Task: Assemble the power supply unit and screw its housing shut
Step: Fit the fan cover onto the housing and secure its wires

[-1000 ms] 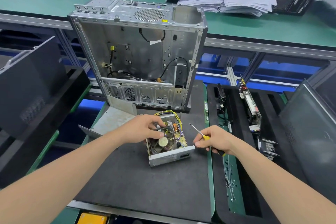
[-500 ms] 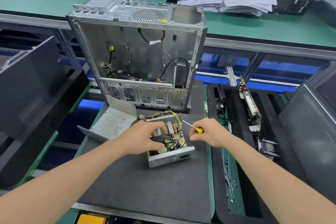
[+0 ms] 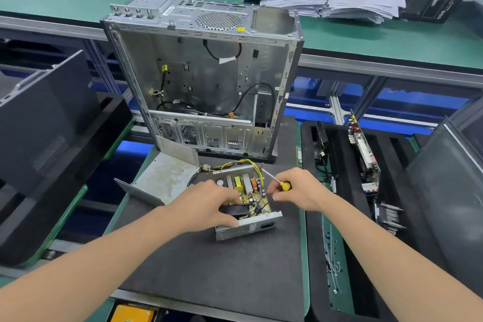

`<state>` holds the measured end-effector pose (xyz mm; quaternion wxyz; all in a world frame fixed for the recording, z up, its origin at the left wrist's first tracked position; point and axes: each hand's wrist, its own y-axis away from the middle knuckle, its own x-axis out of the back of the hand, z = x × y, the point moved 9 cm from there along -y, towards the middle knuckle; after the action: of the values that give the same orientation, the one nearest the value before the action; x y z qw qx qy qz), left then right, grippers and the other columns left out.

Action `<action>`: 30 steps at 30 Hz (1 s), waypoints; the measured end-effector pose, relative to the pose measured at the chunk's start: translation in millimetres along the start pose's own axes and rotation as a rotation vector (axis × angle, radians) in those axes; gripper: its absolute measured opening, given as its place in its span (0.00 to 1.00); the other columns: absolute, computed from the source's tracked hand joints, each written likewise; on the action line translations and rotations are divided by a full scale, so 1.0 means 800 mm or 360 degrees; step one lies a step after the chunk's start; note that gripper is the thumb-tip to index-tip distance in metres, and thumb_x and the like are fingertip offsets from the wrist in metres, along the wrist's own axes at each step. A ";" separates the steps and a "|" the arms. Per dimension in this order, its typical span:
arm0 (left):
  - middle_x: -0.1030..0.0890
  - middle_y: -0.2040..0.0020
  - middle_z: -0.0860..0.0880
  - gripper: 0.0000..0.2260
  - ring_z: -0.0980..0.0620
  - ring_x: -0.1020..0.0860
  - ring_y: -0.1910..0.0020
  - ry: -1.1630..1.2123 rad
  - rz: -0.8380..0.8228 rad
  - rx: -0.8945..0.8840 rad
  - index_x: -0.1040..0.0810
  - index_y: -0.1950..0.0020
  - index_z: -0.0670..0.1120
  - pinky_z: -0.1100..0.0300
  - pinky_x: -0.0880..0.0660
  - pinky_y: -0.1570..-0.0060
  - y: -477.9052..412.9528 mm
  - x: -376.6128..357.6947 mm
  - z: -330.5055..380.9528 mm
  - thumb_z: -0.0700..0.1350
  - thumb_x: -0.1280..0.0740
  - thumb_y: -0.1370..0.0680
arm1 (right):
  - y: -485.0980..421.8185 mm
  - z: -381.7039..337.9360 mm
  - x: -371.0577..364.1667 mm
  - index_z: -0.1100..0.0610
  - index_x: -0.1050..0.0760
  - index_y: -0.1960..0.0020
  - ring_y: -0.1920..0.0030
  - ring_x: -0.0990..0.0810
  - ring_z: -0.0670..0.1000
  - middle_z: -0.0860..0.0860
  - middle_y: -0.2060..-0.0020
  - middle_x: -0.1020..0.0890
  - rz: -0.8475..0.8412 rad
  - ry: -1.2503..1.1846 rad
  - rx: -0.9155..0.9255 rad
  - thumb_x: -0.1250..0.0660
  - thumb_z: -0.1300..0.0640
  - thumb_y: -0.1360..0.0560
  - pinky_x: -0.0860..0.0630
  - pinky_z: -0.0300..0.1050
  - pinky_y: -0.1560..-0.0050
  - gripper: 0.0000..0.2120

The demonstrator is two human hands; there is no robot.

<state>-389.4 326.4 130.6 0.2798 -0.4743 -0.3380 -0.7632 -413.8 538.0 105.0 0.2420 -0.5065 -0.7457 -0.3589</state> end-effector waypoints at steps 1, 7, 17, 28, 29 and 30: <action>0.16 0.50 0.56 0.18 0.54 0.19 0.51 0.0057 -0.0021 -0.0005 0.22 0.41 0.58 0.52 0.20 0.50 0.002 -0.002 -0.001 0.65 0.30 0.25 | 0.001 0.001 0.000 0.46 0.14 0.54 0.65 0.20 0.41 0.43 0.62 0.14 -0.0014 -0.0140 -0.0009 0.23 0.59 0.25 0.26 0.36 0.63 0.08; 0.18 0.61 0.64 0.04 0.64 0.18 0.59 0.0359 0.0064 0.0066 0.17 0.48 0.57 0.56 0.19 0.51 0.006 -0.001 -0.006 0.50 0.31 0.21 | 0.004 0.007 -0.011 0.54 0.15 0.49 0.61 0.19 0.53 0.55 0.58 0.12 -0.0058 -0.0717 -0.0064 0.26 0.60 0.22 0.30 0.43 0.73 0.04; 0.20 0.56 0.63 0.04 0.64 0.24 0.57 0.0325 0.0063 0.0012 0.23 0.53 0.58 0.53 0.22 0.48 -0.002 -0.007 -0.003 0.49 0.32 0.19 | 0.002 0.005 -0.010 0.60 0.17 0.45 0.55 0.12 0.47 0.55 0.55 0.11 -0.0058 -0.0878 -0.0077 0.32 0.65 0.19 0.29 0.38 0.75 0.06; 0.19 0.58 0.61 0.09 0.59 0.23 0.53 0.0399 0.0222 -0.0006 0.21 0.50 0.59 0.53 0.22 0.50 -0.030 -0.004 0.013 0.62 0.34 0.23 | -0.007 0.005 -0.019 0.56 0.17 0.44 0.50 0.13 0.52 0.52 0.49 0.12 -0.0125 -0.0953 0.0055 0.34 0.65 0.18 0.24 0.41 0.70 0.08; 0.19 0.58 0.60 0.10 0.59 0.24 0.52 0.0393 0.0214 -0.0042 0.20 0.49 0.58 0.54 0.25 0.49 -0.032 -0.010 0.019 0.63 0.34 0.23 | -0.009 0.006 -0.021 0.56 0.17 0.44 0.51 0.13 0.52 0.52 0.48 0.12 -0.0128 -0.0971 0.0059 0.34 0.65 0.18 0.23 0.42 0.69 0.08; 0.19 0.58 0.60 0.10 0.57 0.26 0.52 0.0372 0.0226 -0.0083 0.20 0.49 0.58 0.55 0.28 0.48 -0.034 -0.016 0.024 0.62 0.34 0.22 | -0.011 0.009 -0.022 0.57 0.17 0.45 0.52 0.13 0.52 0.52 0.48 0.12 -0.0112 -0.0988 0.0050 0.34 0.65 0.18 0.22 0.42 0.68 0.08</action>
<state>-394.2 359.3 118.8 0.3582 -0.4121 -0.2488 -0.8000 -415.6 531.2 85.0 -0.0020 -0.5620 -0.8065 -0.1835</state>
